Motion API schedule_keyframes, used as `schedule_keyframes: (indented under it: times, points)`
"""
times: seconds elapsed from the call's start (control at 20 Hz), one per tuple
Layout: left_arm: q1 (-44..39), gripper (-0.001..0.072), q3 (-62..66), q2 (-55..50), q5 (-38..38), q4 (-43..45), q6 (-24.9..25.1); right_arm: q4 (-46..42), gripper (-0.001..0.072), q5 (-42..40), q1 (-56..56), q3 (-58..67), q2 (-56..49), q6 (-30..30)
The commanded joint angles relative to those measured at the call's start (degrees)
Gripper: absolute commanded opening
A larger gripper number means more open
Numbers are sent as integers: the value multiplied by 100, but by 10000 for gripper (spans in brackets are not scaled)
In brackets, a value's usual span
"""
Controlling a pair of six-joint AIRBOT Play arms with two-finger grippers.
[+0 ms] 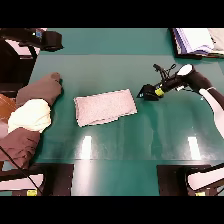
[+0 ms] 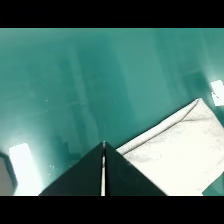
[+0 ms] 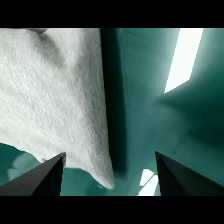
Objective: Fold the shirts.
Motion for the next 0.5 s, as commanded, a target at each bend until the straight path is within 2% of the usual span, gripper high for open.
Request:
schedule_keyframes:
  times: [0.0, 0.05, 0.2, 0.3, 0.35, 0.4, 0.45]
  points:
    - [-111, 20, -2, -46, 68, -85, 31, 719, 622, -321, 70, -157, -378, -223]
    - [-111, 20, -2, -46, 63, -81, 33, 815, 571, -463, 247, -155, -472, -227]
    - [-111, 20, -2, -46, 61, -142, 28, 968, 538, -566, 752, 116, -811, -264]
    - [-111, 20, -2, -46, 61, -249, 28, 957, 365, -492, 1049, 553, -1043, -269]
    - [-111, 20, -2, -46, 63, -304, 26, 931, 232, -487, 1154, 780, -1134, -269]
    - [-111, 19, -2, -46, 63, -372, 22, 850, 49, -481, 1222, 994, -1185, -269]
    - [-114, 19, -2, -44, 57, -407, 17, 693, 13, -481, 1246, 1172, -1178, -264]
